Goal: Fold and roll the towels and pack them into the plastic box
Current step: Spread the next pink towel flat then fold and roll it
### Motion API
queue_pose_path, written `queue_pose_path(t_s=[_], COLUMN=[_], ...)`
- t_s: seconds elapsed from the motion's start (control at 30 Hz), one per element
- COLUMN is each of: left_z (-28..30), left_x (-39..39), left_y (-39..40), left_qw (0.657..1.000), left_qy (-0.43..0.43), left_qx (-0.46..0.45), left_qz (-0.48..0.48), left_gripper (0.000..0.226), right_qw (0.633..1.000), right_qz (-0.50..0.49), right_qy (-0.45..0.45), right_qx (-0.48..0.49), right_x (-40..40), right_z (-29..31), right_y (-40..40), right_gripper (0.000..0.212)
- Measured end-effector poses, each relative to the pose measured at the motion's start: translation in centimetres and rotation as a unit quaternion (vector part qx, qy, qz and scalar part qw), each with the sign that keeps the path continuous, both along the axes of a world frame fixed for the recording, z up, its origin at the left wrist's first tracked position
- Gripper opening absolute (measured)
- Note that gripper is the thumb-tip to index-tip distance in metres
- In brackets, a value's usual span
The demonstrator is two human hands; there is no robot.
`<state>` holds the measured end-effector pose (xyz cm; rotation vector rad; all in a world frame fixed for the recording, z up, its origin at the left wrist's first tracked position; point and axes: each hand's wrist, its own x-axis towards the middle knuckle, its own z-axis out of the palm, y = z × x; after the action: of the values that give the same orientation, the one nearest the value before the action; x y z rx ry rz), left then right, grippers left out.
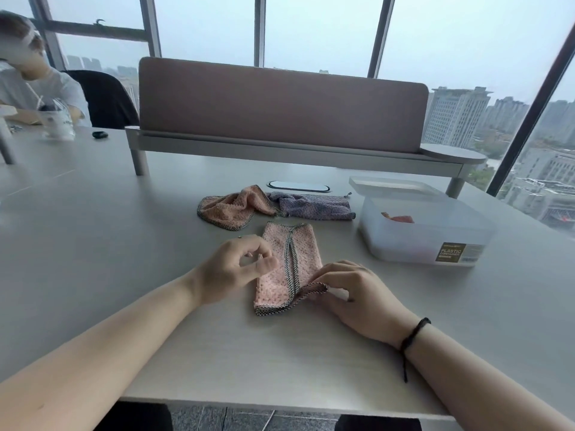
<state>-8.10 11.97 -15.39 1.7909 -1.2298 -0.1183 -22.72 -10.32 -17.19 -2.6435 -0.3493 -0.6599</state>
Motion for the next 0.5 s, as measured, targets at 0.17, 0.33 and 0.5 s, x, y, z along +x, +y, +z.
queue_pose_path(t_s=[0.17, 0.33, 0.5], left_z=[0.6, -0.3, -0.8], left_x=[-0.3, -0.6, 0.2], left_y=[0.7, -0.3, -1.3], left_qw=[0.999, 0.999, 0.998], left_qy=[0.008, 0.048, 0.023], left_qx=[0.011, 0.019, 0.014], left_qz=[-0.048, -0.012, 0.064], left_gripper=[0.065, 0.034, 0.009], right_qw=[0.987, 0.967, 0.953], right_qz=[-0.097, -0.117, -0.112], right_qy=[0.027, 0.038, 0.047], right_qx=[0.126, 0.222, 0.279], right_x=[0.8, 2.4, 3.0], right_z=[0.7, 1.1, 0.7], right_y=[0.1, -0.2, -0.8], right_gripper=[0.050, 0.033, 0.010])
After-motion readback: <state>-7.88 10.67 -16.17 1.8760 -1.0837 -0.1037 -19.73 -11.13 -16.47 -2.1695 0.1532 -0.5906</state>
